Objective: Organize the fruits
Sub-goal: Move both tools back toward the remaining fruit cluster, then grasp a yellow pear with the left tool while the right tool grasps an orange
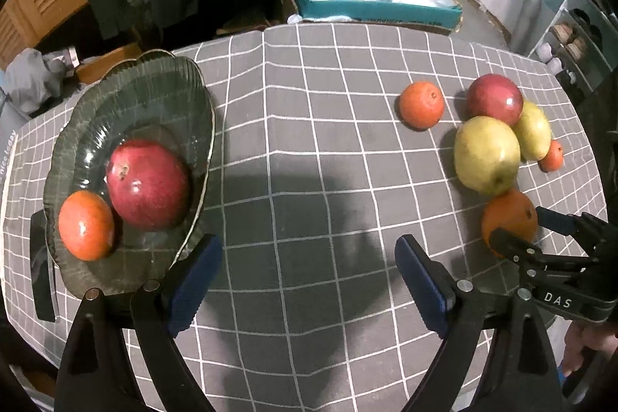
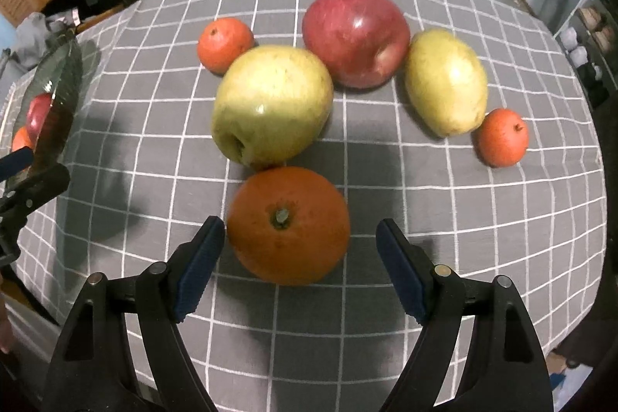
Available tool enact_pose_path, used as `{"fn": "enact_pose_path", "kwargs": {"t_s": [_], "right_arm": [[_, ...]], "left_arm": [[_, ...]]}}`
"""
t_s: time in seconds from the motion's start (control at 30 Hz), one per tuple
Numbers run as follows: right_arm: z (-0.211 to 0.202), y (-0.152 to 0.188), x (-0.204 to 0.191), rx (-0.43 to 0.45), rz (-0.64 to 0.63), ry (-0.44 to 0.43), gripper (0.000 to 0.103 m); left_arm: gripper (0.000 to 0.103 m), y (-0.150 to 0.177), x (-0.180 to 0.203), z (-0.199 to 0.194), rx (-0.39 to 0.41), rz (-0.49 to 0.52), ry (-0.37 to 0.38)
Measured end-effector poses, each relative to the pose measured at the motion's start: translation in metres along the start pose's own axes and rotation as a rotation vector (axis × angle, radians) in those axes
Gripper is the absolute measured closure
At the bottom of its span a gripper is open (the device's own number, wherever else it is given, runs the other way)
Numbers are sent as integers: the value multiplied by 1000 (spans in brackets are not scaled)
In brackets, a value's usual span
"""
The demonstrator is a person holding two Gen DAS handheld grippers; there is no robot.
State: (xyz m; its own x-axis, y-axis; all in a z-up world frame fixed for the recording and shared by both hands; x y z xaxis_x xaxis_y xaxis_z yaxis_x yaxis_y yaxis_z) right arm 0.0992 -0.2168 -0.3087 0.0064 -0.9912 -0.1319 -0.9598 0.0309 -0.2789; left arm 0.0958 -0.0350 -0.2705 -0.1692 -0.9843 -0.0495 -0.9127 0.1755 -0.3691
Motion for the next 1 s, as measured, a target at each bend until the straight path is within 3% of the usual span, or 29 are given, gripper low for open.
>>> {"fn": "enact_pose_path", "kwargs": {"t_s": [0.07,0.17,0.27,0.43,0.77,1.0], "right_arm": [[6,1,0,-12,-5,-1,22],[12,2,-1,-33,-2,-30,34],[12,2,-1,-32,-5,-41,38],[7,3,7,-13,-4,-8,38],[-13,-11,65,79,79,64,39],[-15,-24,87,116,100,33,39]], "left_arm": [[11,0,1,3,-7,3,1],[11,0,5,6,-9,12,2],[11,-3,10,7,-8,20,8],[11,-11,21,8,3,36,28],[11,-36,53,14,22,56,103],[11,-49,79,20,16,69,154]]}}
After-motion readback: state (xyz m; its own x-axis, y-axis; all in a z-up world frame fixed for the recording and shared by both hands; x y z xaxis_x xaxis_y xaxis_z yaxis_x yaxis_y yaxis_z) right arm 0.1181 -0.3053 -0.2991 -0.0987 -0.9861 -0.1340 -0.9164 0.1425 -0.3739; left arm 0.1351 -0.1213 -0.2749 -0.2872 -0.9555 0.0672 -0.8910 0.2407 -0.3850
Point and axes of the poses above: each gripper's, at about its wrist camera, not at the fingertips, and z roughly the way its jaws point, x to its right, y to its underside, the point moved 1 cm from there along z, roughly the way its jaws point, and after that the axes turned 11 degrees about z, right-handed, at the moved point
